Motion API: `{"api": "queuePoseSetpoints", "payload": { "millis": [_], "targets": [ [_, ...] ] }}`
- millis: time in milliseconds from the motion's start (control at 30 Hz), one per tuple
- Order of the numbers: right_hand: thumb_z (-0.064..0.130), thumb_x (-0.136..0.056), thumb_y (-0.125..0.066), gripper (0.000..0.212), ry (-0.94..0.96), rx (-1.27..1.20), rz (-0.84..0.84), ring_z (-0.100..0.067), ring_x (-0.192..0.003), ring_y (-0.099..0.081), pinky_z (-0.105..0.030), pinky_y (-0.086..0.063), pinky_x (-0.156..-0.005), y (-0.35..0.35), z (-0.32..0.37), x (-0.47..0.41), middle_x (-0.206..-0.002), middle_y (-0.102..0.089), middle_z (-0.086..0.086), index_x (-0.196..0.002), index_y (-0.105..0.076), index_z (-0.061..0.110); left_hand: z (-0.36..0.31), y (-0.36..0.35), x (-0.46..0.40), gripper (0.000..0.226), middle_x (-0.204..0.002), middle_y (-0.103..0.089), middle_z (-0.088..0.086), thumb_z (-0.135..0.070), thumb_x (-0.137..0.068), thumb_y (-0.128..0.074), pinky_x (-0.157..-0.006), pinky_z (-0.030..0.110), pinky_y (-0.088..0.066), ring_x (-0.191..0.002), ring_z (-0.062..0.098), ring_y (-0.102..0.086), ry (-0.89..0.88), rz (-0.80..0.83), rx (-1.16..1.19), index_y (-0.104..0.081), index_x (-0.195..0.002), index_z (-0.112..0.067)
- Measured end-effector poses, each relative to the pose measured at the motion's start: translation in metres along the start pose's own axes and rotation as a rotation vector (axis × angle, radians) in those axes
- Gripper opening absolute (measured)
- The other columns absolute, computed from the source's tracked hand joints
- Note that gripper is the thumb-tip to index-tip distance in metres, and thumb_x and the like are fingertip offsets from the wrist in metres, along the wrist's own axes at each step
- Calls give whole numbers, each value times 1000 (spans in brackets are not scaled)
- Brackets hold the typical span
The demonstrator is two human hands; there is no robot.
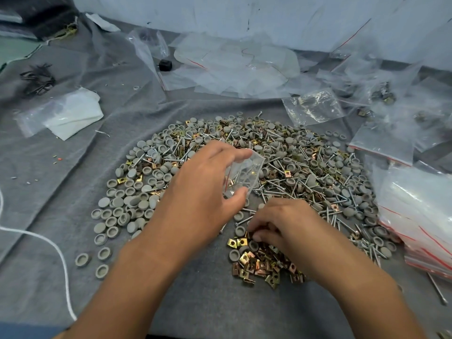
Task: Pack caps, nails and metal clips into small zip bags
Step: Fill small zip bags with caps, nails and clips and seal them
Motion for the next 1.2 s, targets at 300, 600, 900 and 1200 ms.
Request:
{"api": "queuePoseSetpoints", "payload": {
  "millis": [300,600,900,1200],
  "targets": [
    [36,-92,-71,10,-7,43,-58,-1,-90,-55,-26,-50,-79,-3,1,3,-93,-50,22,-99,-65,40,1,0,1,56,-114,-46,-30,-34,-85,-70,-75,5,-35,-89,-24,-41,-3,2,-4,-53,-137,-39],
    [32,-95,-61,2,176,-418,-822,-1,-85,-60,-10,-46,-74,73,11,34,-93,-59,19,-97,-61,32,0,-2,0,57,-110,-46,-30,-31,-84,-73,-80,0,-36,-90,-20,-44,-5,17,1,-52,-136,-40],
    [25,-85,-82,17,246,-321,-1011,1,-79,-66,-11,-49,-69,76,22,40,-90,-71,12,-95,-71,18,-1,-3,-1,56,-112,-45,-29,-36,-83,-71,-75,4,-35,-89,-20,-44,-21,16,-4,-54,-136,-37],
    [19,-86,-78,15,-15,-257,-847,12,-74,-61,-1,-43,-64,91,-18,52,-83,-64,24,-88,-68,31,2,-3,-1,59,-108,-43,-33,-36,-83,-70,-73,4,-35,-92,-24,-41,-12,12,-18,-49,-138,-43]
  ]
}}
Point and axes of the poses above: each hand's wrist, its own x-axis away from the middle knuckle, its own y-axis out of the back of the hand, z = x × y, the point moved 7 cm from there along -x, towards the middle knuckle
